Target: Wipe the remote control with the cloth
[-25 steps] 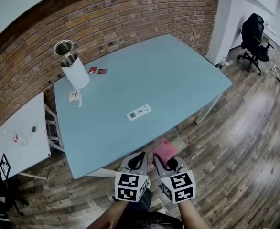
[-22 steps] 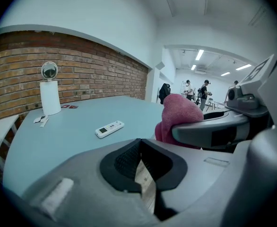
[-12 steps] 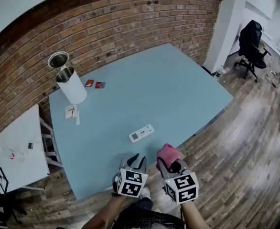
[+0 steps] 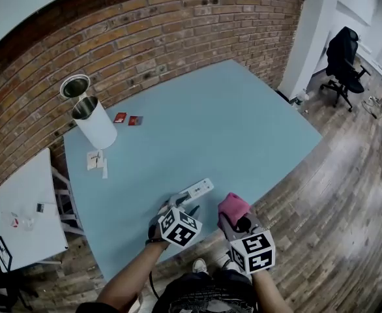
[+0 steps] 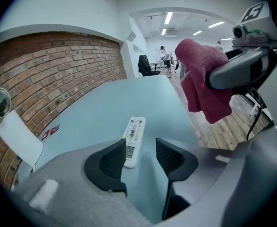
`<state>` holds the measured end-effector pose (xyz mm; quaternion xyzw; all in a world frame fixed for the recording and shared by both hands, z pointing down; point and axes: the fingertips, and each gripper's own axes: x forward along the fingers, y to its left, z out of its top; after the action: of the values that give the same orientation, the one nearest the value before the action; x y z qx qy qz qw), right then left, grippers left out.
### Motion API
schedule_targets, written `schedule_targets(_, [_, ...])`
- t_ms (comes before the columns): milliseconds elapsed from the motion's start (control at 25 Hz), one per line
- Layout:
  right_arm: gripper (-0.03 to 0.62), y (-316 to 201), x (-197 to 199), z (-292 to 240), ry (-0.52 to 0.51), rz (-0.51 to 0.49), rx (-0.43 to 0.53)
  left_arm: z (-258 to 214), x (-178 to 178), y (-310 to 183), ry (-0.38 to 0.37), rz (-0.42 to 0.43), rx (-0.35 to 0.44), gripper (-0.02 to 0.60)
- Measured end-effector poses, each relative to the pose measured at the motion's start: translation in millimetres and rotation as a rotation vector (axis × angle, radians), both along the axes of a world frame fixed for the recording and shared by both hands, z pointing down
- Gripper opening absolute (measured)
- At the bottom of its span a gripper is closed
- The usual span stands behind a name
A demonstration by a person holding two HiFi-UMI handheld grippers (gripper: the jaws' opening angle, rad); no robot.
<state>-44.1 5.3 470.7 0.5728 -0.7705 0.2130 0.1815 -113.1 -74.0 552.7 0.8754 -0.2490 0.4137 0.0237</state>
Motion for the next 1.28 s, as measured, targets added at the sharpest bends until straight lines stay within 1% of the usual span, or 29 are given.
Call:
schedule_targets(120, [0.063, -12, 9, 5, -0.009, 0.003, -0.007, 8, 6, -16, -0.043, 0.033, -0.018, 0.210])
schedule_targets(160, [0.063, -16, 11, 8, -0.013, 0.000, -0.010, 12, 7, -20, -0.061, 0.048, -0.028, 0.245])
schedule_targets(200, [0.063, -20, 13, 10, -0.016, -0.006, -0.014, 16, 9, -23, -0.081, 0.064, -0.038, 0.252])
schedule_targets(400, [0.063, -49, 26, 15, -0.025, -0.058, -0.016, 34, 19, -37, -0.185, 0.145, -0.064, 0.255])
schedule_targets(480, [0.063, -64, 34, 15, -0.028, -0.080, -0.017, 41, 25, -39, -0.230, 0.187, -0.106, 0.324])
schedule_targets(560, [0.063, -76, 42, 15, -0.034, -0.100, -0.018, 49, 29, -39, -0.270, 0.216, -0.150, 0.324])
schedule_targets(720, [0.063, -97, 58, 16, -0.041, -0.138, -0.024, 62, 30, -42, -0.326, 0.225, -0.247, 0.322])
schedule_targets(800, [0.063, -104, 66, 20, -0.048, -0.151, -0.032, 65, 31, -41, -0.329, 0.230, -0.308, 0.324])
schedule_targets(880, [0.063, -111, 72, 25, -0.053, -0.165, -0.040, 68, 32, -40, -0.314, 0.239, -0.358, 0.310])
schedule_targets(960, [0.063, -117, 75, 28, -0.059, -0.183, -0.046, 68, 32, -39, -0.312, 0.241, -0.379, 0.311])
schedule_targets(1000, [0.063, -119, 75, 29, -0.063, -0.194, -0.047, 68, 31, -38, -0.324, 0.238, -0.384, 0.308])
schedule_targets(1160, [0.063, -133, 76, 31, -0.080, -0.233, -0.045, 67, 31, -32, -0.413, 0.240, -0.411, 0.241])
schedule_targets(1280, [0.063, -141, 75, 33, -0.104, -0.258, -0.040, 67, 31, -33, -0.427, 0.236, -0.431, 0.236])
